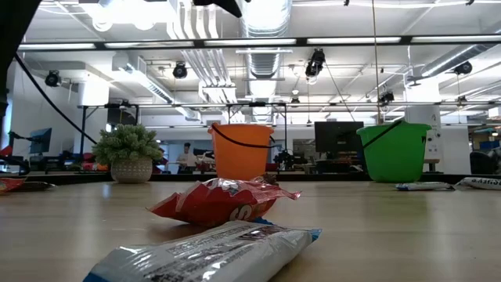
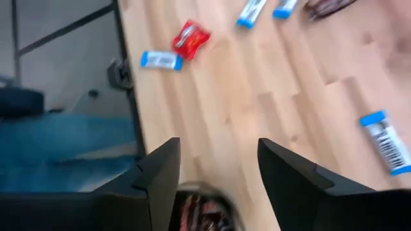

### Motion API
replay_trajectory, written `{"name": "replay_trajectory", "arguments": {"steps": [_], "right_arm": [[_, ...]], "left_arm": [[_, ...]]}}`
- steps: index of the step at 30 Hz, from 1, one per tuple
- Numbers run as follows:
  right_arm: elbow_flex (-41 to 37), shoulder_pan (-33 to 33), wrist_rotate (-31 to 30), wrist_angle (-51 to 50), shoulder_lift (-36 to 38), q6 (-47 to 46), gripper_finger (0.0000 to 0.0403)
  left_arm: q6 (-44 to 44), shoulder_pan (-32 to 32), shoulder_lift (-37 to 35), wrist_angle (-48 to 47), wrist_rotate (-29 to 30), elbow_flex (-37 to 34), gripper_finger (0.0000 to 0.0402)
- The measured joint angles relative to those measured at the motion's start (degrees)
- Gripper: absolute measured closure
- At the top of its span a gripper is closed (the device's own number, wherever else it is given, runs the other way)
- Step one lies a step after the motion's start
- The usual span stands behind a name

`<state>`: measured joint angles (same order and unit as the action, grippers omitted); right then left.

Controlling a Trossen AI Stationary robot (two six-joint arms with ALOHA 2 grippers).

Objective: Organize candy in baskets
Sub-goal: Put the white chocolate bar into the orange bucket

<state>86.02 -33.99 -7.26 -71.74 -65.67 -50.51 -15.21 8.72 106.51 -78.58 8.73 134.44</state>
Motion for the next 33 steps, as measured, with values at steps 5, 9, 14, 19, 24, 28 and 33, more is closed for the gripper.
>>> {"name": "replay_trajectory", "arguments": {"steps": [5,9,14,19,24,28,33], "right_arm": [[0.0,1.2,-2.2,-0.5,0.0,2.5,0.0204],[0.0,1.4,-4.4,-0.5,0.0,3.9,0.0204],[0.0,1.4,-6.4,-0.5,0.0,4.2,0.0204],[0.0,1.4,-6.4,-0.4,0.0,4.1,0.0204],[0.0,1.4,-10.5,0.2,0.0,4.0,0.0204],[0.2,1.4,-17.1,0.2,0.0,3.7,0.0204],[2.1,1.4,-23.2,0.5,0.0,3.6,0.0205]], "left_arm": [[-0.3,-0.4,0.1,-1.7,0.1,-0.1,0.0185],[0.7,-0.7,0.1,-7.1,-0.8,-0.1,0.0185],[7.2,-2.4,0.1,-11.3,-5.5,-1.3,0.0184],[10.5,-3.3,0.2,-11.4,-7.6,-2.8,0.0184],[14.4,-3.5,0.4,-11.4,-7.5,-9.0,0.0184],[18.1,-3.6,0.4,-11.4,-7.8,-15.1,0.0184],[23.8,-3.7,0.4,-11.3,-7.8,-22.1,0.0184]]}}
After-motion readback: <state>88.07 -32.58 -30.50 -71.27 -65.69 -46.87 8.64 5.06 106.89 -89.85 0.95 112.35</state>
